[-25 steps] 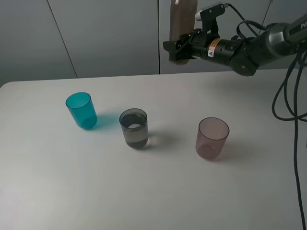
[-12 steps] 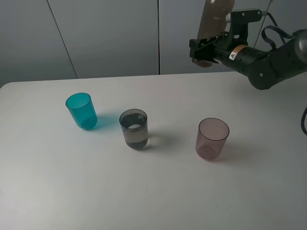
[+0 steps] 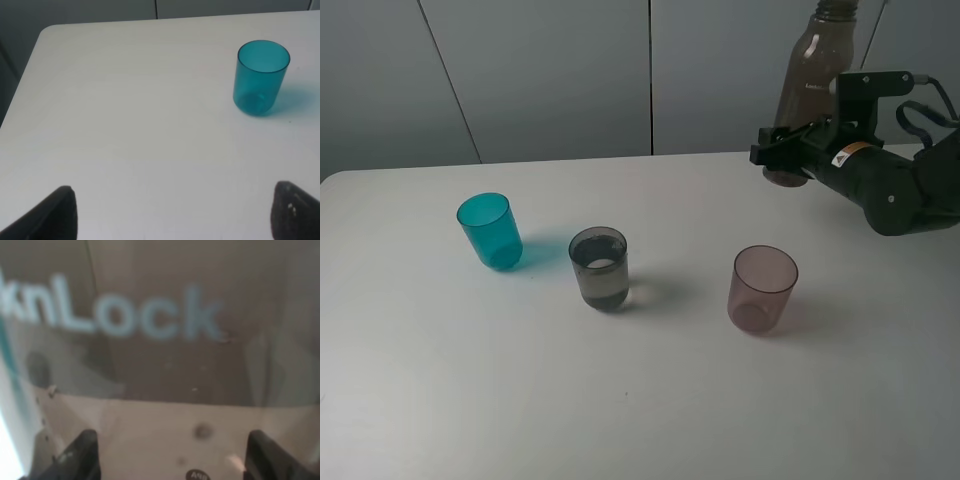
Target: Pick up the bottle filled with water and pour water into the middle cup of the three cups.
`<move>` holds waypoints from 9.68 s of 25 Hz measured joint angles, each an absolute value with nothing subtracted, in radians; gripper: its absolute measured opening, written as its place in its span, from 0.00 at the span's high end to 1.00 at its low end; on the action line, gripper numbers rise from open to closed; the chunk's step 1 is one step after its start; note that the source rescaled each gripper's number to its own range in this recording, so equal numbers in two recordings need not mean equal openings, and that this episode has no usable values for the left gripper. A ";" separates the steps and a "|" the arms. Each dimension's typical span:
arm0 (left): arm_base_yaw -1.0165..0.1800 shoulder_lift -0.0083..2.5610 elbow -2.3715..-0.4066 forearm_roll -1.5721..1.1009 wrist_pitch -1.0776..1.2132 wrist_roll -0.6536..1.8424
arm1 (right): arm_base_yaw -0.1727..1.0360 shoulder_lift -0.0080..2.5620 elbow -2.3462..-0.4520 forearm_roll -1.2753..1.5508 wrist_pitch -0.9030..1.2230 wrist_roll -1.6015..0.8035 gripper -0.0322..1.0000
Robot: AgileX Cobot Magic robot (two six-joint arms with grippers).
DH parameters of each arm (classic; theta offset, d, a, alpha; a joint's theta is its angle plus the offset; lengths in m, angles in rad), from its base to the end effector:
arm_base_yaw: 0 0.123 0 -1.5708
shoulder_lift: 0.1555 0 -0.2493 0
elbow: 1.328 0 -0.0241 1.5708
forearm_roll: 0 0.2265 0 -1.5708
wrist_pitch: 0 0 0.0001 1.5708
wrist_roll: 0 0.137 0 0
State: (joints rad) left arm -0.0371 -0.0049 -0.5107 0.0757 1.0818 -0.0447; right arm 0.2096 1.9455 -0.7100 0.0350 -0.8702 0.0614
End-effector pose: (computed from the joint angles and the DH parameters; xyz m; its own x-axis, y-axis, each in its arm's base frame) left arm 0.0481 0.0074 0.2458 -0.4592 0.0080 -0.8883 -0.0264 0.9994 0.0226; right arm 0.3652 0.0739 0.1037 -0.2831 0.0255 -0.9588 -0.1597 0.9844 0.0733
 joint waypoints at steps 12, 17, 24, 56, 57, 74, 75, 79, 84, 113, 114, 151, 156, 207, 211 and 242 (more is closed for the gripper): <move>-0.037 -0.005 -0.511 0.076 1.082 -0.045 | 0.210 2.107 -0.705 0.071 -1.049 0.041 0.92; -0.037 -0.005 -0.511 0.076 1.082 -0.045 | 0.210 2.158 -0.756 0.073 -1.039 0.035 0.92; -0.037 -0.005 -0.511 0.076 1.082 -0.045 | 0.210 2.206 -0.765 0.095 -1.041 0.033 0.92; -0.037 -0.005 -0.511 0.076 1.082 -0.047 | 0.212 2.263 -0.756 0.095 -1.094 0.044 0.92; -0.037 -0.005 -0.511 0.076 1.082 -0.047 | 0.214 2.263 -0.752 0.097 -1.096 0.044 0.92; -0.037 -0.005 -0.511 0.076 1.082 -0.047 | 0.220 2.263 -0.724 0.097 -1.130 0.064 0.92; -0.037 -0.005 -0.511 0.076 1.082 -0.047 | 0.220 2.263 -0.724 0.097 -1.132 0.066 0.92; -0.037 -0.005 -0.511 0.076 1.082 -0.047 | 0.220 2.263 -0.716 0.097 -1.140 0.066 0.92; -0.037 -0.005 -0.511 0.076 1.082 -0.047 | 0.220 2.263 -0.712 0.097 -1.134 0.070 0.61; -0.037 -0.005 -0.511 0.076 1.082 -0.047 | 0.220 2.157 -0.687 0.090 -0.894 0.077 0.00; -0.037 -0.005 -0.511 0.076 1.082 -0.047 | 0.220 2.149 -0.687 0.090 -0.883 0.077 0.00; -0.037 -0.005 -0.511 0.076 1.082 -0.047 | 0.220 1.616 -0.446 0.094 -0.514 0.058 0.00; -0.037 -0.005 -0.511 0.076 1.082 -0.047 | 0.190 1.441 -0.487 0.094 -0.219 0.021 0.00; -0.037 -0.005 -0.511 0.076 1.082 -0.045 | -0.096 0.003 -0.556 0.008 1.068 0.000 0.61; -0.037 -0.005 -0.511 0.076 1.082 -0.045 | -0.091 0.003 -0.537 0.008 1.033 0.009 0.61; -0.037 -0.005 -0.511 0.076 1.082 -0.045 | -0.020 -0.001 -0.510 0.010 1.087 0.015 0.61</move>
